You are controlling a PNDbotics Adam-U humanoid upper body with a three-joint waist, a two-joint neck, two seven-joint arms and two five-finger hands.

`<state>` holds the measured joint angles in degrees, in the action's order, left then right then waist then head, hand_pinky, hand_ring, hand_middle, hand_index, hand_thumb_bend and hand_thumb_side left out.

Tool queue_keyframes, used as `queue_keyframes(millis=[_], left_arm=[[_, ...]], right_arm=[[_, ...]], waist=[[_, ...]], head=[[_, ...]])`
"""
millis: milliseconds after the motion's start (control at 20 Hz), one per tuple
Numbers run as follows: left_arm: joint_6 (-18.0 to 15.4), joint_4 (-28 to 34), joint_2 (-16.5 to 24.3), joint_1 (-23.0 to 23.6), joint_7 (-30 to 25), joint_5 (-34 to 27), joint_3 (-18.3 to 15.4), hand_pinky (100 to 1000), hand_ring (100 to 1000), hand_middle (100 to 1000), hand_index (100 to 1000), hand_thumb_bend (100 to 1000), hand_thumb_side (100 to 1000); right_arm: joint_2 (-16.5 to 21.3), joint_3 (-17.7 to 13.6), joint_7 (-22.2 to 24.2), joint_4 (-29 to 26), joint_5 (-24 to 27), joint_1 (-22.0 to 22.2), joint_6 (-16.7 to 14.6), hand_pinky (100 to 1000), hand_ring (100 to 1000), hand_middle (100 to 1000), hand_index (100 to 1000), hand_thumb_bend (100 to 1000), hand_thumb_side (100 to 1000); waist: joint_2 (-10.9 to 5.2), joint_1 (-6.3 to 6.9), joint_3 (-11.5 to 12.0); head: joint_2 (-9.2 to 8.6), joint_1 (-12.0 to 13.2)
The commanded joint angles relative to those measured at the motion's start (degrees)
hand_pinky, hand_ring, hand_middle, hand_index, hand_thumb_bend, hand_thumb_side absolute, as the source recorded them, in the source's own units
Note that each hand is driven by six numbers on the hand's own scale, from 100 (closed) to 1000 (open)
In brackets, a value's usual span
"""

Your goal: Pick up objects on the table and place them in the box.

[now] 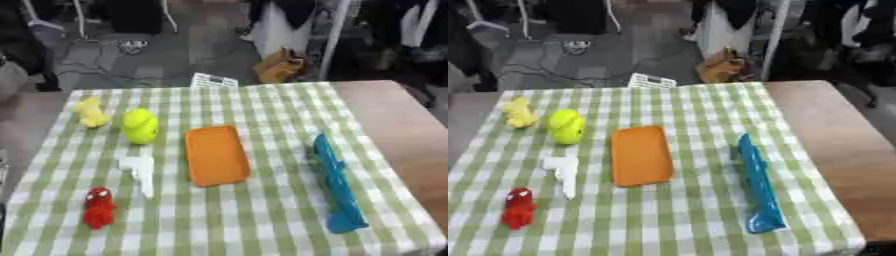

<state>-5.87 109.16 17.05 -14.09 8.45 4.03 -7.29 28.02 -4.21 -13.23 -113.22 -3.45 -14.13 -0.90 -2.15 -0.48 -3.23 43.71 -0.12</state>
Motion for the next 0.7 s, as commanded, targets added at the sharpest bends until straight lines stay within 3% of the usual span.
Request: queue_keyframes(millis=[50, 700], left_arm=[[0.03, 0.71, 1.23, -0.55, 0.07, 0.08, -0.33, 541, 683, 728, 839, 209, 832], [0.01, 0.66, 1.25, -0.6, -0.03, 0.1, -0.29, 541, 683, 728, 839, 209, 832]], right_arm=[[2.02, -0.57, -0.27, -1.37, -0.24, -0.56, 0.01, 523, 651, 773, 857, 100, 753], [2.11, -0.55, -0.21, -1.37, -0.39, -0.55, 0.2, 522, 650, 773, 857, 100, 752]], waist=[[-0.1, -0.6, -0.08], [-0.1, -0.61, -0.1]], head=[[-0.53, -0.19], [-0.56, -0.22]])
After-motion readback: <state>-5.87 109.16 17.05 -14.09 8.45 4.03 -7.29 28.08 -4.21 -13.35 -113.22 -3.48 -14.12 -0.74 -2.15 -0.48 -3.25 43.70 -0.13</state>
